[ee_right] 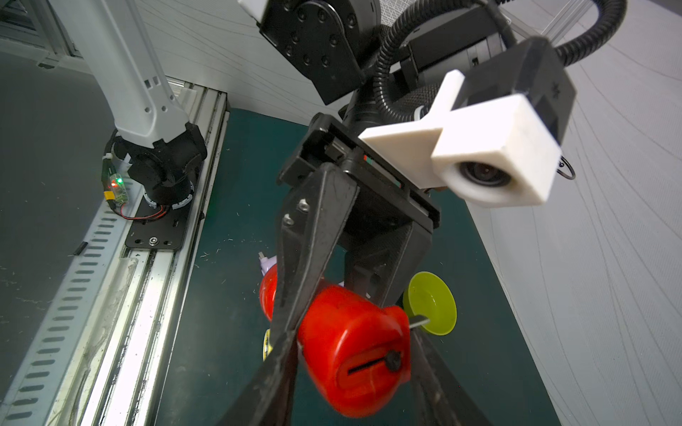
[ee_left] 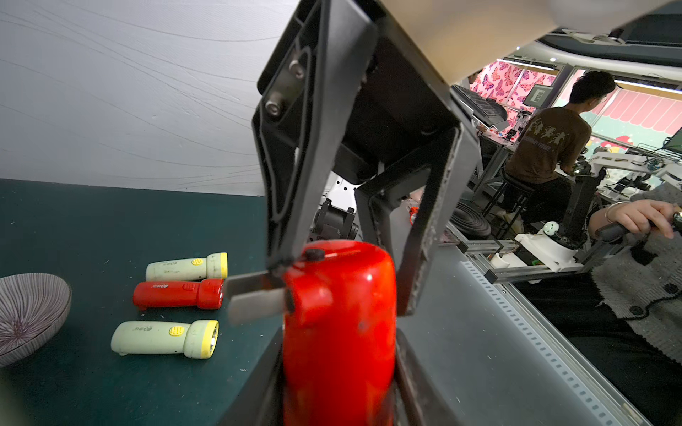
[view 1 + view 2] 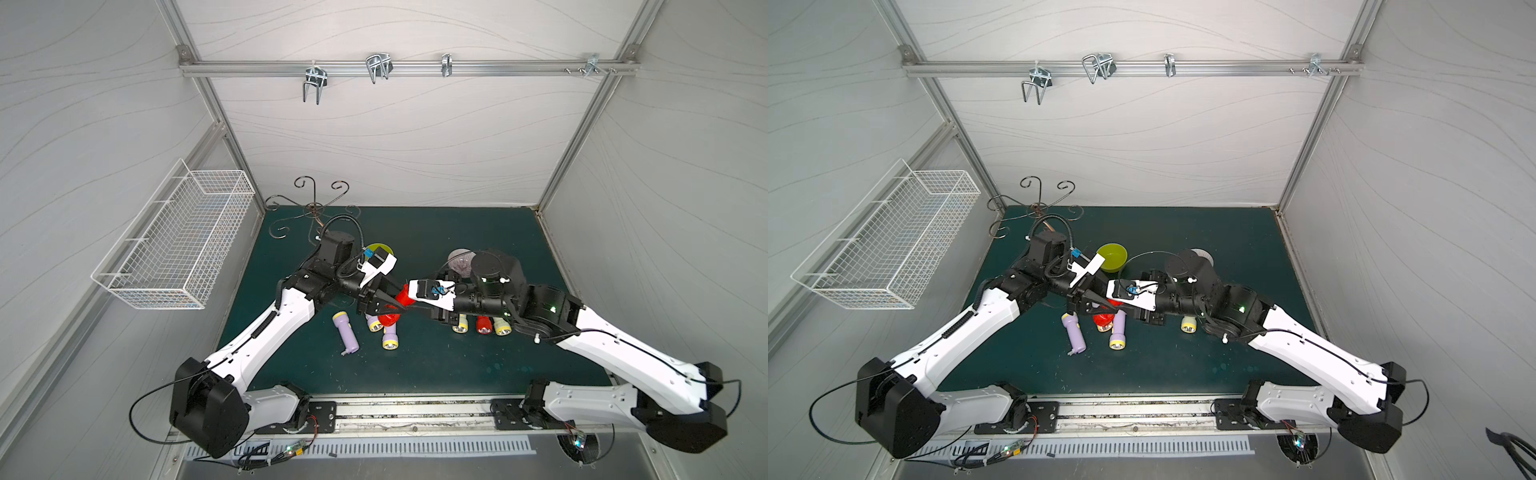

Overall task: Close the plug at the bottom of the flashlight
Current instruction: Close the plug of the flashlight.

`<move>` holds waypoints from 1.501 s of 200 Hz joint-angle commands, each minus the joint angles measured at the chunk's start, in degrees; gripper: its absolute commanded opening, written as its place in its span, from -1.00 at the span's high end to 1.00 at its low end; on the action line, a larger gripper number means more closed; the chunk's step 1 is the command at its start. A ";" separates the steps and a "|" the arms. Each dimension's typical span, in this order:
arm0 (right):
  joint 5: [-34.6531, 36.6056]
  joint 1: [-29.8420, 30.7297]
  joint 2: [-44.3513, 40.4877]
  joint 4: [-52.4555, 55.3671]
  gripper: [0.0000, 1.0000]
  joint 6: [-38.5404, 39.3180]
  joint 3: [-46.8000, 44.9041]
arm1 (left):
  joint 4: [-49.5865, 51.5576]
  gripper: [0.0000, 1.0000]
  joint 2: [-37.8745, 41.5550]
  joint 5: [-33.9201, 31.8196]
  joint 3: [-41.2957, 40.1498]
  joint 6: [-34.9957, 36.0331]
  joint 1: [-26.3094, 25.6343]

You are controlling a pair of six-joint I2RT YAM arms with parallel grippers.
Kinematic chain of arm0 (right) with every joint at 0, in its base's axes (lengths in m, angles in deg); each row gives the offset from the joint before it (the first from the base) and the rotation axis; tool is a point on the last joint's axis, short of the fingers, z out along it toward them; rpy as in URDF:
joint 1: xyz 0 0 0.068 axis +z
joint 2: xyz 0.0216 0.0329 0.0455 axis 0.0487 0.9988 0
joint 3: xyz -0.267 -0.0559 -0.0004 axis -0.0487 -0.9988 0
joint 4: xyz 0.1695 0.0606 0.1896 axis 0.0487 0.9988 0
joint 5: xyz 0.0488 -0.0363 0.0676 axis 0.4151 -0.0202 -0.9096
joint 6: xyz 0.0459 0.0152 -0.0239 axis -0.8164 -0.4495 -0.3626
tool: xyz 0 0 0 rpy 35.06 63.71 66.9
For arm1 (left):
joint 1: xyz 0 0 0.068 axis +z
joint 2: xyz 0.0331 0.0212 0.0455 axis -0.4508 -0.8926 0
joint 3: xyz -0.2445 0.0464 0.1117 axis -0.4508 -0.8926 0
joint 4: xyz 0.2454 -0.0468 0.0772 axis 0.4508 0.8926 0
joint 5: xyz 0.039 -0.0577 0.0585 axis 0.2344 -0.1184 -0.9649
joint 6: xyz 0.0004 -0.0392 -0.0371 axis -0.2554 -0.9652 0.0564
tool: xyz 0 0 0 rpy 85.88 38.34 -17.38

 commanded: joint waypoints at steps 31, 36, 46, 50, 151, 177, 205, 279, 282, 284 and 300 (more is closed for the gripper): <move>0.10 0.28 0.36 1.74 0.16 0.05 0.99 | -2.12 1.00 0.87 2.48 3.29 2.11 -0.02; 0.22 0.27 0.45 1.83 0.16 0.04 0.98 | -2.20 1.00 0.80 2.49 3.46 2.11 -0.02; 0.18 0.27 0.61 1.94 0.18 0.02 0.95 | -2.16 1.00 0.69 2.74 3.57 2.01 -0.02; 0.24 0.27 0.70 2.03 0.21 0.05 0.94 | -2.17 1.00 0.70 2.75 3.61 2.07 -0.02; -1.25 0.27 1.60 3.17 0.73 -1.55 -0.44 | -2.21 1.00 0.51 3.28 4.78 0.91 0.77; -1.61 0.27 0.83 2.99 0.89 -2.39 -1.16 | -2.43 1.00 0.54 2.86 4.86 0.50 0.86; -1.59 0.27 -1.41 3.25 0.91 -3.91 -1.95 | -3.77 1.00 0.07 1.84 4.71 -1.38 0.86; 0.54 0.03 -13.43 4.14 0.90 -13.07 -7.83 | -22.13 1.00 -2.67 -21.24 1.58 -25.88 -0.51; 1.03 0.00 -13.94 4.33 0.90 -13.75 -8.16 | -21.51 1.00 -2.80 -23.14 1.75 -26.15 -0.87; 1.40 -0.06 -14.26 4.43 0.90 -14.15 -8.39 | -20.95 1.00 -2.89 -24.42 2.07 -26.26 -1.13; 4.80 -0.76 -16.71 5.64 0.89 -18.33 -10.42 | -14.53 1.00 -3.80 -35.68 4.48 -26.27 -3.90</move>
